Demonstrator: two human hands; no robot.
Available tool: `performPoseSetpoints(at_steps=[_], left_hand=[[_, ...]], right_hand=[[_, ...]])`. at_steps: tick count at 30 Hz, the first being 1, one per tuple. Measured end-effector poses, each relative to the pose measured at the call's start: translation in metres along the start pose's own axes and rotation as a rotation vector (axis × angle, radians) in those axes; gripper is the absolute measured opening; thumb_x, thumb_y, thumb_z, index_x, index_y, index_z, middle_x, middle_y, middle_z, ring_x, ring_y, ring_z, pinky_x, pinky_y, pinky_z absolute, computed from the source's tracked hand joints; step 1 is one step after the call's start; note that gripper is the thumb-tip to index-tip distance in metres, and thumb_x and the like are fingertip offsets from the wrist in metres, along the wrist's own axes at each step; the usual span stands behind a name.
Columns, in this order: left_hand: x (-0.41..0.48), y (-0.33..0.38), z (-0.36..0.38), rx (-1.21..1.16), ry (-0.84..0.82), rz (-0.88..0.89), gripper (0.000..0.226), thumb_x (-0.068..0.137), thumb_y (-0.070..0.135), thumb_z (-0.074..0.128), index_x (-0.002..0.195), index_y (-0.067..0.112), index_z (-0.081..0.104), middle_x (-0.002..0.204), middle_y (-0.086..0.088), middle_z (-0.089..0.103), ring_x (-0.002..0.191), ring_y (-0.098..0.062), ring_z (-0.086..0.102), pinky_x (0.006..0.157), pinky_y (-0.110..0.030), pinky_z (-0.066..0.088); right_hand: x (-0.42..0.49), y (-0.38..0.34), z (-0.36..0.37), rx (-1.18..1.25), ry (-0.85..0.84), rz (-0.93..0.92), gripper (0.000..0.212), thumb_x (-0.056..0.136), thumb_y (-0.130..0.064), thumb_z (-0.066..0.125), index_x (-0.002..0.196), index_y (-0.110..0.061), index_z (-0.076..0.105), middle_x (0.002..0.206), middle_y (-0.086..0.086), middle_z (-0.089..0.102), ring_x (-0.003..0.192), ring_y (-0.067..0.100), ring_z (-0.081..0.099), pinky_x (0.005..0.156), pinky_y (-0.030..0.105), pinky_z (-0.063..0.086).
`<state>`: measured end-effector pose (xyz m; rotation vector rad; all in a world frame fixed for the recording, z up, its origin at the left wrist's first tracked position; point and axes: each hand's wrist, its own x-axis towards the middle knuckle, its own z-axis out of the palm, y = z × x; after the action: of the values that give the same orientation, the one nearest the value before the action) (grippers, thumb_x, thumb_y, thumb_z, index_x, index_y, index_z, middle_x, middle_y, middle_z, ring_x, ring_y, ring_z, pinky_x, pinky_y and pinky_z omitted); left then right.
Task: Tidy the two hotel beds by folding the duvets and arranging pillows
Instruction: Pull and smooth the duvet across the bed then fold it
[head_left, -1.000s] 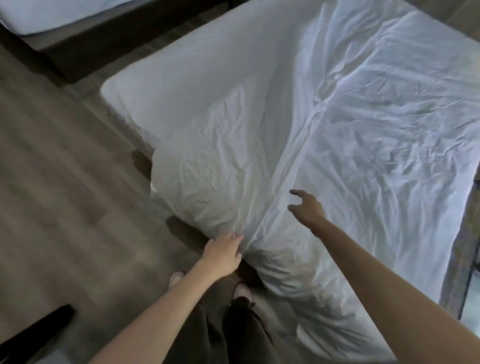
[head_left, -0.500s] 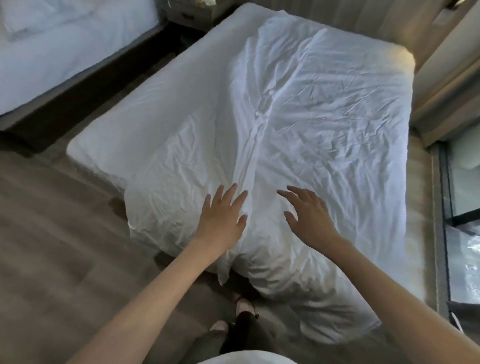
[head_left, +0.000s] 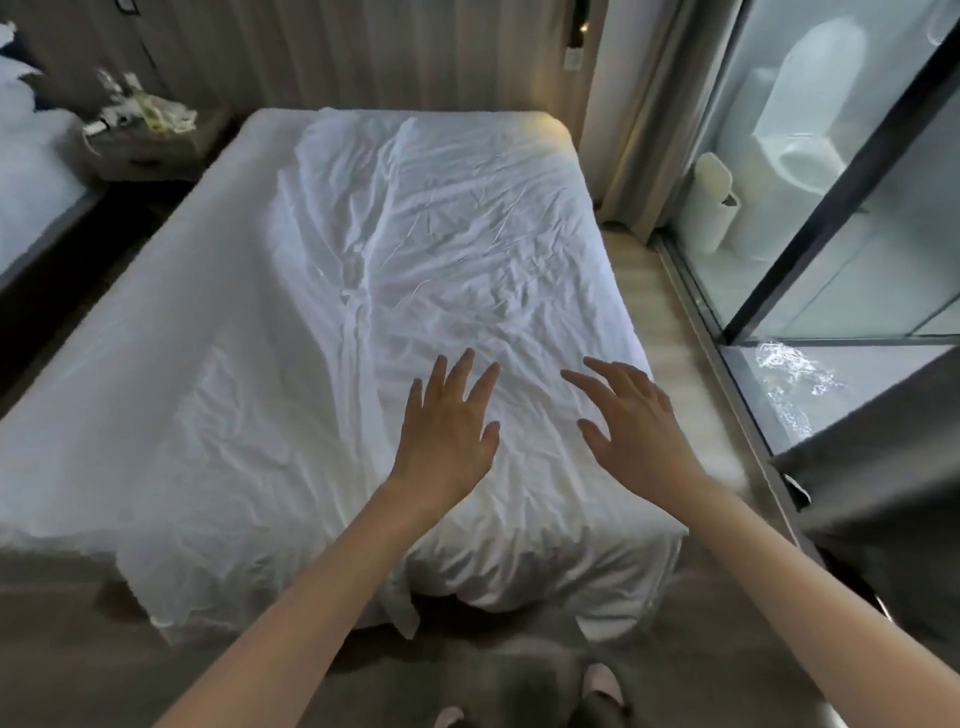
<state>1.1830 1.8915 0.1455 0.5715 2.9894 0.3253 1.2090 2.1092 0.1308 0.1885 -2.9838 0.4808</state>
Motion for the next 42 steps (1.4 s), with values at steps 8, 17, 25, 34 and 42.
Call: performPoseSetpoints(at_steps=[8, 17, 25, 34, 42], left_hand=[[0.073, 0.126, 0.030, 0.064, 0.022, 0.119, 0.062, 0.102, 0.043, 0.031, 0.154, 0.028, 0.003, 0.162, -0.001, -0.006, 0.149, -0.025, -0.008, 0.121, -0.045, 0.004], [0.159, 0.304, 0.087, 0.034, 0.070, 0.003, 0.065, 0.099, 0.047, 0.037, 0.154, 0.029, 0.007, 0.163, -0.001, -0.002, 0.149, -0.026, -0.005, 0.118, -0.050, -0.001], [0.241, 0.392, 0.100, 0.037, 0.131, -0.001, 0.061, 0.100, 0.040, 0.042, 0.154, 0.024, 0.020, 0.162, -0.003, 0.008, 0.149, -0.029, 0.002, 0.116, -0.055, 0.000], [0.411, 0.434, 0.121, 0.079, 0.216, -0.038, 0.060, 0.093, 0.032, 0.058, 0.148, 0.018, 0.037, 0.156, -0.010, 0.028, 0.146, -0.036, 0.019, 0.113, -0.061, 0.011], [0.588, 0.440, 0.102, 0.141, 0.329, -0.087, 0.065, 0.077, 0.025, 0.078, 0.136, 0.013, 0.054, 0.144, -0.016, 0.047, 0.132, -0.042, 0.043, 0.104, -0.063, 0.031]], right_hand=[[-0.023, 0.136, -0.042, -0.059, 0.080, 0.107, 0.058, 0.091, -0.023, 0.061, 0.145, -0.031, 0.041, 0.152, 0.000, 0.035, 0.140, 0.030, 0.029, 0.114, 0.049, 0.022], [-0.043, 0.331, -0.117, -0.053, -0.018, 0.075, 0.057, 0.095, -0.027, 0.054, 0.148, -0.034, 0.032, 0.157, -0.005, 0.024, 0.145, 0.023, 0.019, 0.118, 0.050, 0.017], [0.007, 0.449, -0.151, -0.044, -0.036, 0.009, 0.058, 0.091, -0.020, 0.061, 0.145, -0.029, 0.041, 0.153, 0.000, 0.034, 0.140, 0.029, 0.027, 0.115, 0.053, 0.023], [0.143, 0.573, -0.163, -0.103, -0.013, -0.061, 0.060, 0.086, -0.020, 0.066, 0.142, -0.029, 0.045, 0.148, 0.001, 0.040, 0.135, 0.028, 0.034, 0.110, 0.052, 0.030], [0.321, 0.656, -0.184, -0.143, -0.007, -0.159, 0.062, 0.086, -0.020, 0.065, 0.143, -0.027, 0.042, 0.148, 0.003, 0.041, 0.133, 0.027, 0.038, 0.110, 0.049, 0.031]])
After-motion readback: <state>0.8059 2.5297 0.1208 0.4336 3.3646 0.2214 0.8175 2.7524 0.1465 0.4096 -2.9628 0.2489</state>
